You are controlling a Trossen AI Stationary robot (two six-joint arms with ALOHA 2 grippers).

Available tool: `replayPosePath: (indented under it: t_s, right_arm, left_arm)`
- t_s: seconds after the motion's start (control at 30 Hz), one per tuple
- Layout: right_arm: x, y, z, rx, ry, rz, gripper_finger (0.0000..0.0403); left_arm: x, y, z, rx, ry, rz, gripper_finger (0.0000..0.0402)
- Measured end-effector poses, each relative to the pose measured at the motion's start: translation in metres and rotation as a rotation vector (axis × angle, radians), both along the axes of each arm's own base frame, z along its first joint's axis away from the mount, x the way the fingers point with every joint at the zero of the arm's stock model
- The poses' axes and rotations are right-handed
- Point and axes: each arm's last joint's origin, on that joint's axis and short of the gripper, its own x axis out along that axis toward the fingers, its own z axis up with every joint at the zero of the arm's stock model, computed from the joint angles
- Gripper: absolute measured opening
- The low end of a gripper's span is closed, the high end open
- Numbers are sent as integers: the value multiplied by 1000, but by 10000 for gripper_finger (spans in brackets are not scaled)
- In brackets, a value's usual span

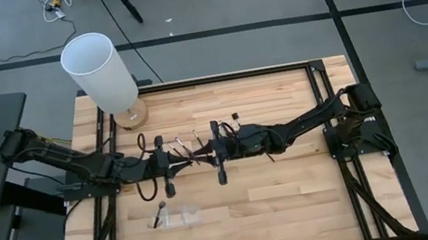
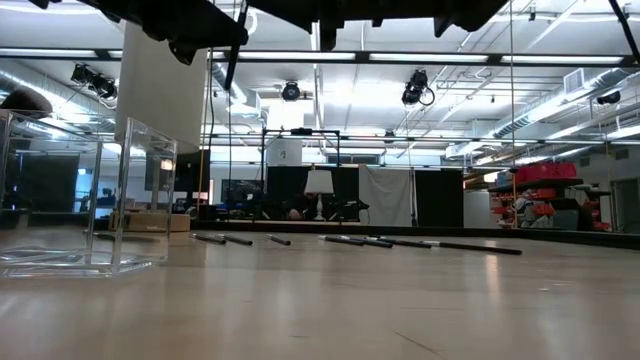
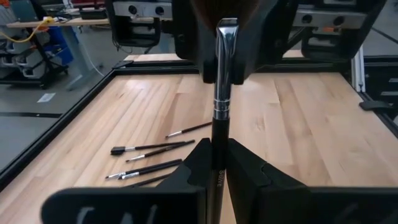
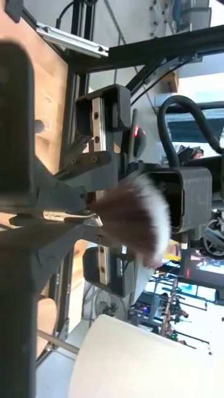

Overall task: Put items in baskets/containers
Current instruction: Put the highlighter brush into the transparent organizer

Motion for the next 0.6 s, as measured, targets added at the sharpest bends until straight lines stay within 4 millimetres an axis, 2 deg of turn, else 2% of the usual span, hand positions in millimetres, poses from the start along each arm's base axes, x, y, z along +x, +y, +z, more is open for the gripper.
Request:
replayPosePath:
  t_s: [0.07, 0.17, 0.5, 0.6]
  right_arm:
    - [0, 0, 0, -16, -1, 0, 10]
    - [0, 0, 0, -12, -2, 0, 16]
    - [0, 0, 3, 4, -35, 3, 107]
    - [0, 0, 4, 3, -36, -2, 123]
  left_arm:
    - [0, 0, 0, 0, 0, 0, 34]
    - [0, 0, 0, 0, 0, 1, 33]
    - [1, 4, -1, 2, 8, 21, 31]
    - [2, 7, -1, 3, 7, 38, 32]
